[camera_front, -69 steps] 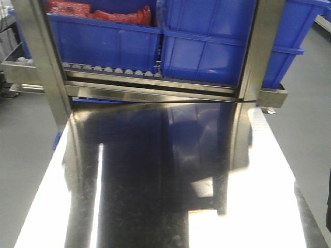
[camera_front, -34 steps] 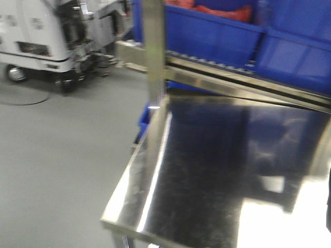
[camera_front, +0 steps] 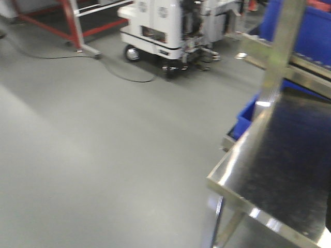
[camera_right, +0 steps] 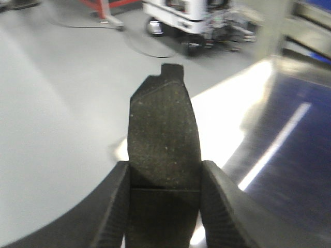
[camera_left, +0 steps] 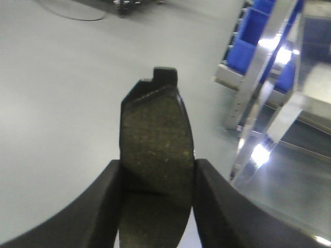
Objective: Move and align brake pads A on conveyor
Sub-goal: 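Back the base away from the steel table and turn, then drive the base along the yellow floor line past the cones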
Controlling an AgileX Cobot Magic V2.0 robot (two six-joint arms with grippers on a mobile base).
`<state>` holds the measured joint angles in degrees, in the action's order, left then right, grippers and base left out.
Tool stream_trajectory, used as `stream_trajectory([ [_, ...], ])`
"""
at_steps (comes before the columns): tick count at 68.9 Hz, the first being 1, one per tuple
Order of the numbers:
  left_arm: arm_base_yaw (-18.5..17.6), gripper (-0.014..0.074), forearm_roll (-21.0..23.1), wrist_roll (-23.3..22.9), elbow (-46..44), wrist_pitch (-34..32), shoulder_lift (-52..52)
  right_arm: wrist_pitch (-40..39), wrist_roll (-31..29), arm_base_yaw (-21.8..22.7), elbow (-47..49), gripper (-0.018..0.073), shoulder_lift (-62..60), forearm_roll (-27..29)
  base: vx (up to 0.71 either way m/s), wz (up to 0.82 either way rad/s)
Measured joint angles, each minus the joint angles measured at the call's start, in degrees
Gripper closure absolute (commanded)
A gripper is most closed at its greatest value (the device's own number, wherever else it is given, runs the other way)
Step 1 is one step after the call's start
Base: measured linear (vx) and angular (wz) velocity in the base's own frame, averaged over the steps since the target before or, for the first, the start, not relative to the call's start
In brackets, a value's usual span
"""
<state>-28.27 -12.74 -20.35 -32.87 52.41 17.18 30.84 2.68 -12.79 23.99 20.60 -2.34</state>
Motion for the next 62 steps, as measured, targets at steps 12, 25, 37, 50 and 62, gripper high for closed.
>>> stream_trajectory([
  [12, 0.0, 0.0602, 0.0, 0.0, 0.0, 0.0, 0.0, 0.0, 0.0, 0.0, 0.0, 0.0564, 0.0, 0.0, -0.21, 0.75],
  [25, 0.0, 0.0602, 0.0, 0.0, 0.0, 0.0, 0.0, 0.0, 0.0, 0.0, 0.0, 0.0564, 0.0, 0.0, -0.19, 0.71],
  [37, 0.0, 0.0602, 0.0, 0.0, 0.0, 0.0, 0.0, 0.3, 0.0, 0.0, 0.0, 0.0564, 0.0, 0.0, -0.15, 0.73],
  [50, 0.0, 0.0602, 0.0, 0.0, 0.0, 0.0, 0.0, 1.0, 0.0, 0.0, 0.0, 0.0564, 0.0, 0.0, -0.10, 0.79],
  [62, 0.0, 0.0602, 0.0, 0.0, 0.0, 0.0, 0.0, 1.0, 0.0, 0.0, 0.0, 0.0564, 0.0, 0.0, -0.06, 0.80],
])
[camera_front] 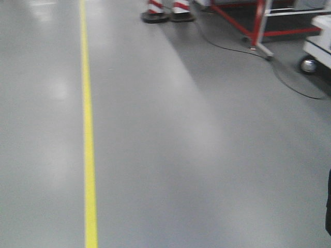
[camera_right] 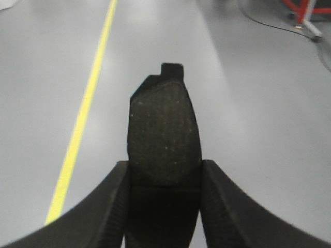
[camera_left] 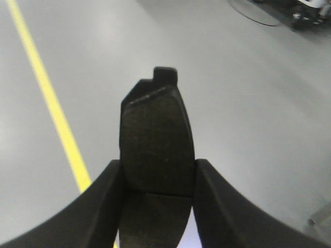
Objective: Move and align brake pads A on conveyor
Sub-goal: 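Drive the base along the yellow floor line past the cones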
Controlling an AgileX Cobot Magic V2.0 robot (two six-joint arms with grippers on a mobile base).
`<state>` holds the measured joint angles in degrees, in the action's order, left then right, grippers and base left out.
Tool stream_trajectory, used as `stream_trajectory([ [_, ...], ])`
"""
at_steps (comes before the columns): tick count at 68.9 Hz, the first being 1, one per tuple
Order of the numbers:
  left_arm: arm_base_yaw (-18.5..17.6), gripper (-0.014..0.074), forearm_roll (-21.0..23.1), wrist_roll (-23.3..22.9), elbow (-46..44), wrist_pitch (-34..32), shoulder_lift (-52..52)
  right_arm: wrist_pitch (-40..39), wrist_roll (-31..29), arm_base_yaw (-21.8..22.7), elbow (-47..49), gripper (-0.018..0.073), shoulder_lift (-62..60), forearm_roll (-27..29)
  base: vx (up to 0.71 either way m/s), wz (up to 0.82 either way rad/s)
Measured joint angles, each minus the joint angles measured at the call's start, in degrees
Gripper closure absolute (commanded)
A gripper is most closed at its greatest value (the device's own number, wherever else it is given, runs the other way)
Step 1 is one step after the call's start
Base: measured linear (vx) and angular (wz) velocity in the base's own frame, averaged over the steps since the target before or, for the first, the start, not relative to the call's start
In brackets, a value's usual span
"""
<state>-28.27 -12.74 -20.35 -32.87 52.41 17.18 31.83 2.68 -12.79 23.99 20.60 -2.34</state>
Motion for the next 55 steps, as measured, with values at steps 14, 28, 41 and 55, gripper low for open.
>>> stream_trajectory([
  [14, 0.0, 0.0602, 0.0, 0.0, 0.0, 0.1, 0.0, 0.0, 0.0, 0.0, 0.0, 0.0564, 0.0, 0.0, -0.03, 0.67],
  [28, 0.0, 0.0602, 0.0, 0.0, 0.0, 0.2, 0.0, 0.0, 0.0, 0.0, 0.0, 0.0564, 0.0, 0.0, 0.04, 0.45],
  [41, 0.0, 0.0602, 0.0, 0.0, 0.0, 0.2, 0.0, 0.0, 0.0, 0.0, 0.0, 0.0564, 0.0, 0.0, 0.11, 0.22],
  [55, 0.0, 0.0602, 0.1, 0.0, 0.0, 0.2, 0.0, 0.1, 0.0, 0.0, 0.0, 0.0564, 0.0, 0.0, 0.19, 0.11],
])
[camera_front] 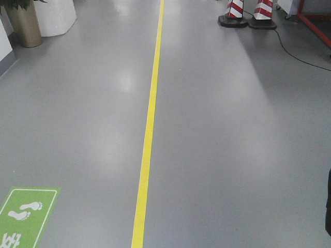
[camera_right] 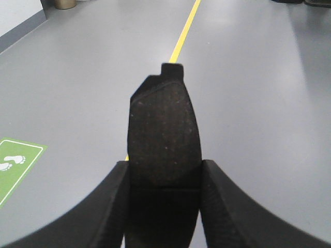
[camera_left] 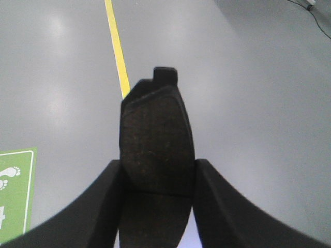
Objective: Move and align brake pads A on conveyor
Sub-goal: 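Drive the base along the yellow floor line past the cones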
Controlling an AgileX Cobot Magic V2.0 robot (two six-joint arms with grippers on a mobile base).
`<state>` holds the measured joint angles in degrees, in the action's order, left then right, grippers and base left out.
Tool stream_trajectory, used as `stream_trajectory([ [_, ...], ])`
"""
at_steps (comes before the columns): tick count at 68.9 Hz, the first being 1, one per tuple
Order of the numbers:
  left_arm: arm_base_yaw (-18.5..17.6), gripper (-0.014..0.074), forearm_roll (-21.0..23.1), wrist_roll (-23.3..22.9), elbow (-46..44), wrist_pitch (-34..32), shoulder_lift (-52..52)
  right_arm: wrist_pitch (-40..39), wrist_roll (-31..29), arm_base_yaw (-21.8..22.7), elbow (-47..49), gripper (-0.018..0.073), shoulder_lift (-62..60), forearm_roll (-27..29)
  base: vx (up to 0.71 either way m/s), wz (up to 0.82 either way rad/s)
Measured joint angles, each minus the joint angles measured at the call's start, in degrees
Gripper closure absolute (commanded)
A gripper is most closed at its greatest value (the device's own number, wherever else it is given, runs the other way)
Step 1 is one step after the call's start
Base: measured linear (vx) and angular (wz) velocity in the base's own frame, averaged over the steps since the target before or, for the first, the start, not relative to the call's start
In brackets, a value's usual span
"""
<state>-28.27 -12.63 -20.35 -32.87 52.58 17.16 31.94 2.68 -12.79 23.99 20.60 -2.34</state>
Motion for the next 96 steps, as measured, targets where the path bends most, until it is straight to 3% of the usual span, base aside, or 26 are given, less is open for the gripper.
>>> stream_trajectory([
  [41, 0.0, 0.0602, 0.1, 0.0, 0.0, 0.0, 0.0, 0.0, 0.0, 0.0, 0.0, 0.0564, 0.0, 0.0, 0.41, -0.02],
  [96, 0.0, 0.0602, 0.1, 0.0, 0.0, 0.0, 0.0, 0.0, 0.0, 0.0, 0.0, 0.0564, 0.0, 0.0, 0.60, -0.01],
])
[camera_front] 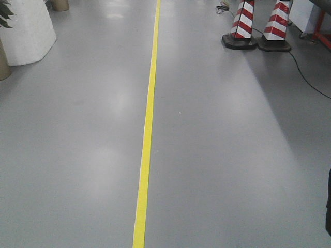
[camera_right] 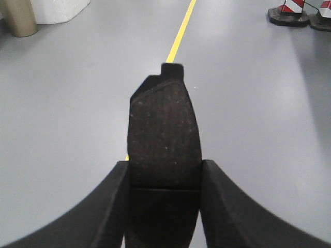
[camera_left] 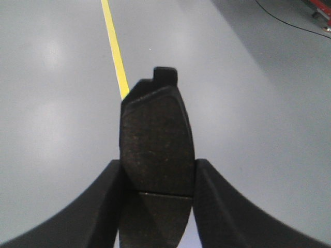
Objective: Move and align brake pads A on conveyor
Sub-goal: 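Drive the base along the yellow floor line past the cones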
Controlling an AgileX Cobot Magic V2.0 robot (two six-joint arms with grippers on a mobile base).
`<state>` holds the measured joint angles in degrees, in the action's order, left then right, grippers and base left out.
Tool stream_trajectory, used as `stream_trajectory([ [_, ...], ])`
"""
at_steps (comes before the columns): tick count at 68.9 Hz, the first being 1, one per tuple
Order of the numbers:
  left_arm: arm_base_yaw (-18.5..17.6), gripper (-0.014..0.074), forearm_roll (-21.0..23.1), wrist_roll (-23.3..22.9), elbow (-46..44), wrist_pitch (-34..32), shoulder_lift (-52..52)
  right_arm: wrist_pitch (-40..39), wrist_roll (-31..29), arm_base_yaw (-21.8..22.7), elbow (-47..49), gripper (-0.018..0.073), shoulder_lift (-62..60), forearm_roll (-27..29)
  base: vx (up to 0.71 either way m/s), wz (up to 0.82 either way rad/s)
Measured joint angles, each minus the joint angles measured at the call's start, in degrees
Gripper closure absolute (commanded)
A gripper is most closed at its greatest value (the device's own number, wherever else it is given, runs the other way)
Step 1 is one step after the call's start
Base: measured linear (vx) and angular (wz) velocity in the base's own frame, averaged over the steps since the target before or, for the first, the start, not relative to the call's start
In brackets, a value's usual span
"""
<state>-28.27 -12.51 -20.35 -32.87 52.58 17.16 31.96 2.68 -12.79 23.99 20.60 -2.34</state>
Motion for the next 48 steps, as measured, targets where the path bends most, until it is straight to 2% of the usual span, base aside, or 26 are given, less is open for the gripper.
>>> stream_trajectory([
  [48, 0.0, 0.0602, 0.0, 0.0, 0.0, 0.0, 0.0, 0.0, 0.0, 0.0, 0.0, 0.0564, 0.0, 0.0, 0.69, -0.01],
])
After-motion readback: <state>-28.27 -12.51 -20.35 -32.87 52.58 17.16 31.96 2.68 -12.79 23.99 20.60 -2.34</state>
